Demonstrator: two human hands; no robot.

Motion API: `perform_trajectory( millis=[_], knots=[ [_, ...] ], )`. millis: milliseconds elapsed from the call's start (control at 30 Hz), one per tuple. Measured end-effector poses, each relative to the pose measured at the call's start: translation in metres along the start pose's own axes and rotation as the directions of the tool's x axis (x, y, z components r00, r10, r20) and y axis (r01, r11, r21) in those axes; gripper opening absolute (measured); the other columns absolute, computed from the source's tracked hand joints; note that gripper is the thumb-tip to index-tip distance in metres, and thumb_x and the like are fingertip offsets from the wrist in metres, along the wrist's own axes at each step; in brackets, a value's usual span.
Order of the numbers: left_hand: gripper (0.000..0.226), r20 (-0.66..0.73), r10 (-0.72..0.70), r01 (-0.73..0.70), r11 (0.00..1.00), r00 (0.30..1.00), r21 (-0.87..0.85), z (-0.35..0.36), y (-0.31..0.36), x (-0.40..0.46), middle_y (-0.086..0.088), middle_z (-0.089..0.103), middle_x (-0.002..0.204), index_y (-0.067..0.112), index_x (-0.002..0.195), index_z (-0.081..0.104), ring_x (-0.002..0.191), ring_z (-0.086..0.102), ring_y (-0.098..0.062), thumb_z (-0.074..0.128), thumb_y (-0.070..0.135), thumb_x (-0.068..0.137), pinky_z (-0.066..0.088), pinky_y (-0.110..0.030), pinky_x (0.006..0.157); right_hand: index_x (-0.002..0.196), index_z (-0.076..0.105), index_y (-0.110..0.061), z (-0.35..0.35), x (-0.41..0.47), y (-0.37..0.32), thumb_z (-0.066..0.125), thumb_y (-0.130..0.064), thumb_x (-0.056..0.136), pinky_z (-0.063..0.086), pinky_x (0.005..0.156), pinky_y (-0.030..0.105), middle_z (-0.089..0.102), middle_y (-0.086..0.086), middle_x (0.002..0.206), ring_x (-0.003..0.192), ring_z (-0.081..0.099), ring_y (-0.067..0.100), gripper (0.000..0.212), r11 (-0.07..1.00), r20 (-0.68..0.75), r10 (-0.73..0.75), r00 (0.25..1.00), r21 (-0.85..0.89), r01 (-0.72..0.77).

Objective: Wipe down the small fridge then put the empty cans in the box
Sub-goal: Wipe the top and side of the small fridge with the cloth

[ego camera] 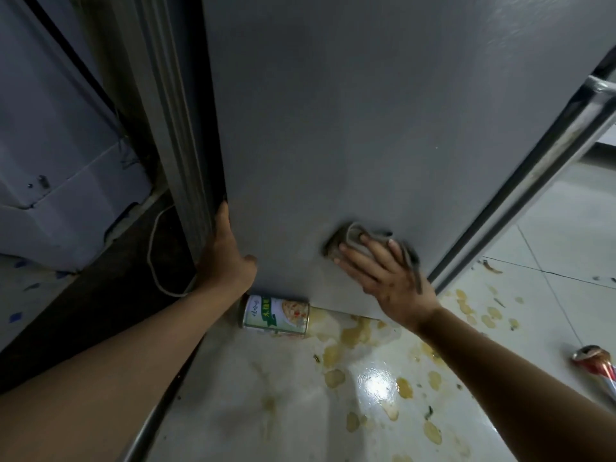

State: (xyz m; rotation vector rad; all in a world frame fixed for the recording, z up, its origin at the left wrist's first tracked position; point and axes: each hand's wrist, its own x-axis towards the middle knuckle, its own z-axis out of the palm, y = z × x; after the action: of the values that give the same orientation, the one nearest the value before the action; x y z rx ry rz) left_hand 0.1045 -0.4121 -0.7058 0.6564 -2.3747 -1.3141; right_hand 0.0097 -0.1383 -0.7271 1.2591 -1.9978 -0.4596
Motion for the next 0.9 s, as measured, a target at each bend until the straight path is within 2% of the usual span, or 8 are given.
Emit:
perform_trajectory(
  millis=[67,167,267,367,433,533,733,900],
  knots=[
    [0.096,0.02,-0.015,0.015,1.0,1.0,-0.009,-0.002,0.001,0.001,-0.004,0.039,0.148,0.031,0.15,0.003,0.129,0.045,-0.025,0.061,0.0,0.08,0.04,-0.038,0.105,0.147,0.021,-0.026,0.0,-0.009,-0.002,0.056,0.001,0.078,0.004,0.114,0.044,0.02,-0.004,0.154,0.146,-0.003,0.024,0.082,0.996,0.093,-0.085,0.992,-0.021,0.087],
    [0.095,0.047,-0.054,0.056,0.998,0.997,-0.042,-0.003,0.006,-0.001,0.001,0.037,0.148,0.035,0.149,0.002,0.129,0.045,-0.022,0.06,0.002,0.081,0.039,-0.039,0.107,0.146,0.028,-0.026,-0.017,-0.008,0.009,0.059,0.001,0.074,0.011,0.113,0.048,0.023,-0.002,0.154,0.143,0.015,0.024,0.083,0.992,0.115,-0.109,0.987,-0.043,0.115],
    [0.094,0.042,-0.092,0.093,0.995,0.995,-0.021,-0.002,0.008,-0.005,-0.001,0.037,0.149,0.035,0.149,0.0,0.127,0.047,-0.025,0.058,0.003,0.083,0.041,-0.043,0.106,0.137,0.047,-0.026,-0.047,-0.002,0.035,0.052,-0.007,0.085,0.023,0.108,0.049,0.036,0.002,0.143,0.131,0.034,0.029,0.056,0.995,-0.093,0.015,0.996,-0.092,-0.024],
    [0.095,0.035,-0.08,0.081,0.996,0.996,-0.025,-0.001,0.009,-0.005,-0.002,0.037,0.148,0.032,0.15,0.001,0.128,0.047,-0.025,0.059,0.002,0.082,0.041,-0.043,0.106,0.133,0.047,-0.027,-0.064,-0.01,0.056,0.052,-0.015,0.085,0.033,0.084,0.043,0.041,0.003,0.132,0.107,0.041,0.032,0.05,0.979,-0.23,0.161,0.96,-0.086,-0.185],
    [0.095,0.015,-0.063,0.063,0.997,0.998,-0.033,0.0,0.007,-0.004,-0.003,0.039,0.147,0.03,0.15,0.002,0.127,0.048,-0.026,0.06,0.0,0.081,0.041,-0.041,0.105,0.13,0.045,-0.022,-0.059,-0.021,0.06,0.066,-0.012,0.081,0.038,0.073,0.042,0.042,0.007,0.123,0.091,0.04,0.033,0.054,0.975,-0.231,0.213,0.949,-0.005,-0.22],
    [0.095,-0.009,-0.036,0.035,0.999,0.999,-0.04,0.003,0.004,-0.007,-0.002,0.039,0.147,0.03,0.15,0.003,0.126,0.048,-0.024,0.061,0.0,0.081,0.04,-0.035,0.103,0.122,0.045,-0.018,-0.041,-0.038,0.047,0.078,-0.006,0.066,0.05,0.069,0.044,0.042,0.01,0.116,0.086,0.04,0.032,0.066,0.963,-0.103,0.264,0.959,0.075,-0.258],
    [0.1,0.003,-0.032,0.032,0.997,0.999,-0.065,0.004,-0.002,-0.007,-0.001,0.035,0.149,0.04,0.147,0.001,0.128,0.046,-0.026,0.063,0.001,0.08,0.04,-0.044,0.105,0.114,0.047,-0.021,-0.03,-0.054,0.023,0.072,-0.006,0.063,0.052,0.066,0.038,0.044,0.007,0.109,0.083,0.041,0.025,0.059,0.984,0.111,0.13,0.985,0.109,-0.142],
    [0.096,0.028,0.009,-0.008,0.998,1.0,-0.059,0.0,-0.003,-0.008,-0.004,0.038,0.147,0.033,0.15,0.003,0.13,0.043,-0.023,0.062,-0.002,0.082,0.037,-0.032,0.103,0.109,0.047,-0.016,-0.055,-0.036,0.054,0.065,-0.013,0.078,0.04,0.067,0.038,0.039,0.012,0.11,0.083,0.038,0.027,0.036,0.903,-0.071,0.426,0.902,0.09,-0.42]
  ],
)
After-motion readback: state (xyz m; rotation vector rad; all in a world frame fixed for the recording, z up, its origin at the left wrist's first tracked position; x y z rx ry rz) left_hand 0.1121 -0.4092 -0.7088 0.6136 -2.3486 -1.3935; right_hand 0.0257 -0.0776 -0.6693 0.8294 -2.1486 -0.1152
